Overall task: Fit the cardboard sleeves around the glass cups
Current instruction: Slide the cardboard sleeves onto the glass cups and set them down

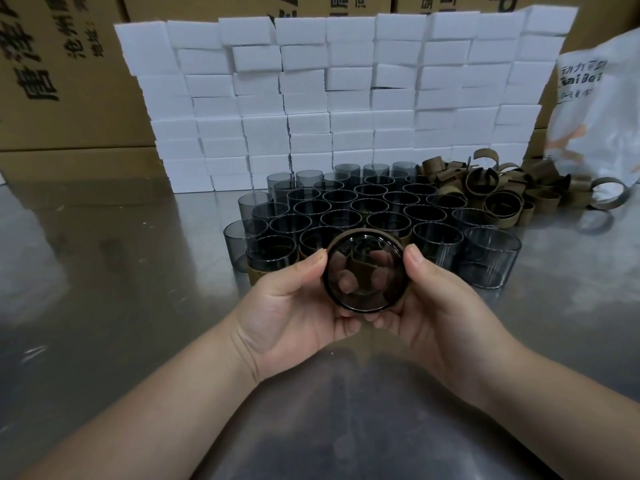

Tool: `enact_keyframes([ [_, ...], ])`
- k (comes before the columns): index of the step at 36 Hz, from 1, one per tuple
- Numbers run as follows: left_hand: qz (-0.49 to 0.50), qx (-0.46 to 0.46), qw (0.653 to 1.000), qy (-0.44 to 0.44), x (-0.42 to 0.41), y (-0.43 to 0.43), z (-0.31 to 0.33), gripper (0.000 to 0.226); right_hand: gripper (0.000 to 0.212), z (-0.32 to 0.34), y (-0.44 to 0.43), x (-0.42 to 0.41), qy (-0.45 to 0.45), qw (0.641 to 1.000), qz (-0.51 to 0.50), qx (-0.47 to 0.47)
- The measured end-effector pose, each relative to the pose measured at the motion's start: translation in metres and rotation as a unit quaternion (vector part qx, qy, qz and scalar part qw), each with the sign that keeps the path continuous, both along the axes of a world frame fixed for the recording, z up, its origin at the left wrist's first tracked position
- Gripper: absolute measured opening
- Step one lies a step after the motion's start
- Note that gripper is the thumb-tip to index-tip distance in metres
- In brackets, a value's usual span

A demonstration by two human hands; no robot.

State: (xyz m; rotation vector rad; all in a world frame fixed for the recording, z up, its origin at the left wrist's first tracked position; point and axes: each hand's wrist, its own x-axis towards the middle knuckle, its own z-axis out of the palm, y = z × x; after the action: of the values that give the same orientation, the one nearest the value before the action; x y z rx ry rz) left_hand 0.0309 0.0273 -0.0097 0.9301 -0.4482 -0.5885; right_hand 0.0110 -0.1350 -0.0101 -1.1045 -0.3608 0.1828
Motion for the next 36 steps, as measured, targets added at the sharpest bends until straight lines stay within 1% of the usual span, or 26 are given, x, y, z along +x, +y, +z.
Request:
enact_keyframes([
  [4, -0.005, -0.010, 1.000, 0.007, -0.001, -0.001, 0.002, 0.066, 0.055, 0.001, 0.000, 0.000, -0.003, 1.000, -0.007, 0.005],
  [8, -0.004, -0.028, 0.999, 0.026, -0.004, -0.003, 0.004, 0.080, 0.059, 0.001, -0.001, -0.002, -0.012, 1.000, -0.017, -0.008],
  [11, -0.005, -0.034, 0.999, 0.024, -0.005, -0.005, 0.004, 0.083, 0.058, -0.001, -0.003, -0.001, -0.015, 1.000, -0.022, -0.004],
  [13, 0.003, -0.028, 1.000, 0.005, -0.005, -0.005, 0.003, 0.079, 0.056, -0.003, -0.003, 0.001, -0.013, 0.999, -0.033, -0.009],
  [15, 0.023, -0.014, 1.000, -0.014, -0.006, -0.007, 0.003, 0.072, 0.050, -0.007, -0.003, 0.003, -0.031, 0.998, -0.045, -0.029],
  [18, 0.090, 0.033, 0.995, -0.023, -0.010, -0.011, 0.001, 0.050, 0.032, -0.012, 0.000, 0.004, -0.054, 0.994, -0.068, -0.070],
  [19, 0.117, 0.053, 0.991, -0.029, -0.011, -0.012, 0.001, 0.046, 0.032, -0.013, 0.001, 0.004, -0.056, 0.993, -0.072, -0.081],
  [22, 0.206, 0.129, 0.967, -0.080, -0.013, -0.017, -0.005, 0.051, 0.041, -0.013, 0.002, 0.002, -0.079, 0.985, -0.078, -0.135],
  [24, 0.243, 0.161, 0.948, -0.130, -0.014, -0.018, -0.008, 0.042, 0.049, -0.011, 0.002, -0.001, -0.105, 0.974, -0.076, -0.188],
  [26, 0.260, 0.171, 0.938, -0.151, -0.015, -0.019, -0.009, 0.032, 0.051, -0.008, 0.003, -0.005, -0.123, 0.963, -0.074, -0.228],
  [27, 0.264, 0.173, 0.936, -0.155, -0.016, -0.019, -0.008, 0.030, 0.052, -0.006, 0.004, -0.007, -0.128, 0.960, -0.074, -0.239],
  [31, 0.287, 0.182, 0.913, -0.227, -0.018, -0.021, -0.006, 0.044, 0.056, 0.000, 0.006, -0.012, -0.162, 0.942, -0.083, -0.283],
  [34, 0.302, 0.187, 0.896, -0.266, -0.018, -0.022, -0.007, 0.043, 0.059, 0.002, 0.008, -0.013, -0.185, 0.932, -0.089, -0.299],
  [36, 0.311, 0.188, 0.890, -0.277, -0.017, -0.022, -0.008, 0.041, 0.061, 0.000, 0.009, -0.013, -0.198, 0.924, -0.096, -0.312],
])
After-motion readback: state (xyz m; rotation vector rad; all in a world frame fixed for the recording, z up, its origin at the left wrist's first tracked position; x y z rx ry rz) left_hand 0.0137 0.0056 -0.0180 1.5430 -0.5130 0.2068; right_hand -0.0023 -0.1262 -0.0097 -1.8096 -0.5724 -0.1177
